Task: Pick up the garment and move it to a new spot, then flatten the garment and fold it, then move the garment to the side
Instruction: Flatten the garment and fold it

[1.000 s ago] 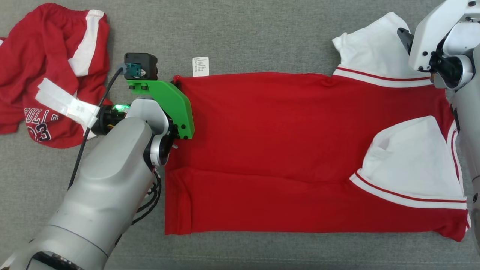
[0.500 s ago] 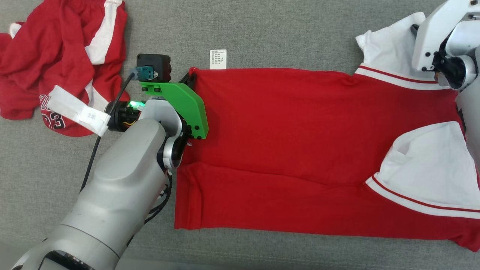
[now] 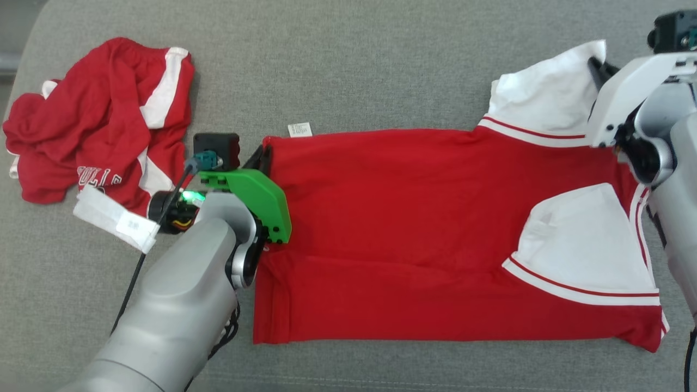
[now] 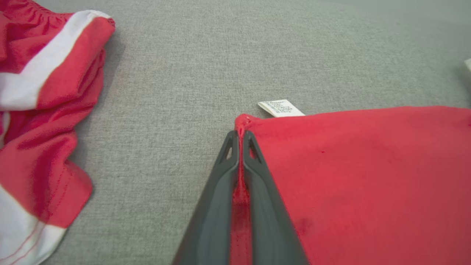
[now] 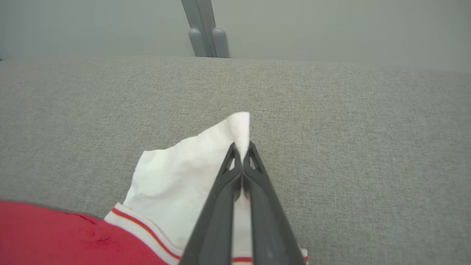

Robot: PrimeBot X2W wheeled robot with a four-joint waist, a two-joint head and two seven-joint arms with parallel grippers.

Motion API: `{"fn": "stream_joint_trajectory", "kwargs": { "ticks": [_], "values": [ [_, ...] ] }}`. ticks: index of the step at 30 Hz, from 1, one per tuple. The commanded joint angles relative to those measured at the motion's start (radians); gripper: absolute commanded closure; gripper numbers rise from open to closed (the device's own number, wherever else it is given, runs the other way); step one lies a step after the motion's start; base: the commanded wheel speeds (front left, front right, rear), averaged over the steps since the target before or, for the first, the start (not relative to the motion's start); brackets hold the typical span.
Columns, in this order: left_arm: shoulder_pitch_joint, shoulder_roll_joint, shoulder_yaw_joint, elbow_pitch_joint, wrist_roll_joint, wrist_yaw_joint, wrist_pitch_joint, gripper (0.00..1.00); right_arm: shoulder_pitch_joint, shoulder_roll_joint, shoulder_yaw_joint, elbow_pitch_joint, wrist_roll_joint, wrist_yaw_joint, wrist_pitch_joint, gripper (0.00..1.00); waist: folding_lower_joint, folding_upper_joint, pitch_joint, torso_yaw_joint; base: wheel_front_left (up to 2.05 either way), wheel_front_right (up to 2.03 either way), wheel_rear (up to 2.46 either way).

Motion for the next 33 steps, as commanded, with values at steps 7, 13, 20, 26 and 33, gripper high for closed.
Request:
{"fn": "stream_joint_trajectory", "kwargs": {
  "ticks": [7,13,20,26,33],
  "values": [
    [0.115,0.021,-0.026,0.032,0.008,-0.037,-0.068,1.0,0.264,-0.059,0.076,-0.204,0.151,0.0,0.076,1.0,-0.0001,0.0,-0.17,-0.073,0.0,0.0,0.0],
    [0.17,0.039,-0.04,0.052,0.015,-0.056,-0.107,1.0,0.458,-0.11,0.069,-0.342,0.181,0.0,0.155,1.0,-0.0001,0.0,-0.221,-0.102,0.0,0.0,0.0],
    [0.201,0.06,-0.043,0.072,0.036,-0.067,-0.167,1.0,0.602,-0.1,0.029,-0.486,0.184,0.0,0.252,1.0,-0.0001,0.0,-0.248,-0.132,0.0,0.0,0.0],
    [0.233,0.06,-0.033,0.078,0.038,-0.071,-0.19,1.0,0.703,-0.08,-0.021,-0.6,0.161,0.0,0.336,1.0,-0.0001,0.0,-0.252,-0.137,0.0,0.0,0.0],
    [0.3,0.074,0.064,-0.004,0.035,-0.045,-0.2,0.0,0.804,-0.032,-0.072,-0.713,0.128,0.0,0.403,0.0,-0.0001,0.0,-0.262,-0.136,0.0,0.0,0.0]
  ]
}}
